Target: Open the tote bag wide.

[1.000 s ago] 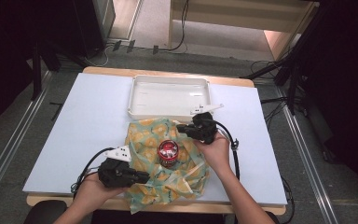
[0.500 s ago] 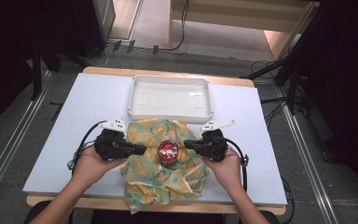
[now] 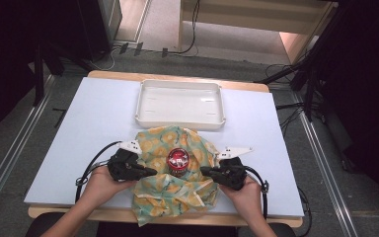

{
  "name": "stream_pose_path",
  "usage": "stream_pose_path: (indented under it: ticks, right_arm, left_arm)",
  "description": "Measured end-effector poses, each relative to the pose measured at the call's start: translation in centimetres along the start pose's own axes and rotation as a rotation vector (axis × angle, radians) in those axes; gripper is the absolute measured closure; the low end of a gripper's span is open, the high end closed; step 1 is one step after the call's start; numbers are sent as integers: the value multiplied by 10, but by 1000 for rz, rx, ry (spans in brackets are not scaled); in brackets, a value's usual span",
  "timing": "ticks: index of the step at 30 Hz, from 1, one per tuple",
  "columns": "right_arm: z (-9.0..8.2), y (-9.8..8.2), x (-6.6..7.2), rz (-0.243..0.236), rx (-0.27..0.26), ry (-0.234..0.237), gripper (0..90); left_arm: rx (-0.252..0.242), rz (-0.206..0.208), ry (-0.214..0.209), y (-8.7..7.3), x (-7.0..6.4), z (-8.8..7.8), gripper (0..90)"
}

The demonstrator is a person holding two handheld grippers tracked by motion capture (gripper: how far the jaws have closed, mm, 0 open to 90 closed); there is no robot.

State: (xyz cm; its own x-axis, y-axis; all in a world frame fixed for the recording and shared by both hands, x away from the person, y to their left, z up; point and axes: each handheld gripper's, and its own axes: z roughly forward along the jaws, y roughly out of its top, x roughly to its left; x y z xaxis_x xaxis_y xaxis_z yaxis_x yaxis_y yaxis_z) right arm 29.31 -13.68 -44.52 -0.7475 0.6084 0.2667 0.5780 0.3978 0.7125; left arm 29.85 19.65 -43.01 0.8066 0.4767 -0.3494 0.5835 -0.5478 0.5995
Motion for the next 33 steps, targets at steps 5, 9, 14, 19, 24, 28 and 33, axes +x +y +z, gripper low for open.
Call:
stream_pose_path:
  ticks: [5,9,14,19,24,28,33]
  right_arm:
    - [4,-6,-4,1,3,-5,900]
    - [7,-10,-6,3,12,-10,900]
    - [12,-15,-9,8,34,-16,900]
    - [14,-20,-15,0,48,-22,900]
    - [14,-23,-18,8,70,-27,900]
    - [8,-19,-13,-1,35,-19,900]
    - [-3,-10,-6,-28,-4,-16,900]
  left_arm:
    - [22,-13,-13,-13,0,10,887]
    - [25,-19,-12,-22,-1,12,887]
    - [33,-28,-6,-28,3,12,887]
    - [53,-45,0,-34,8,12,887]
    - [44,-54,-7,-36,8,10,887]
    - [16,-49,-12,-31,5,4,881]
    - [-32,-45,-19,-26,2,-6,866]
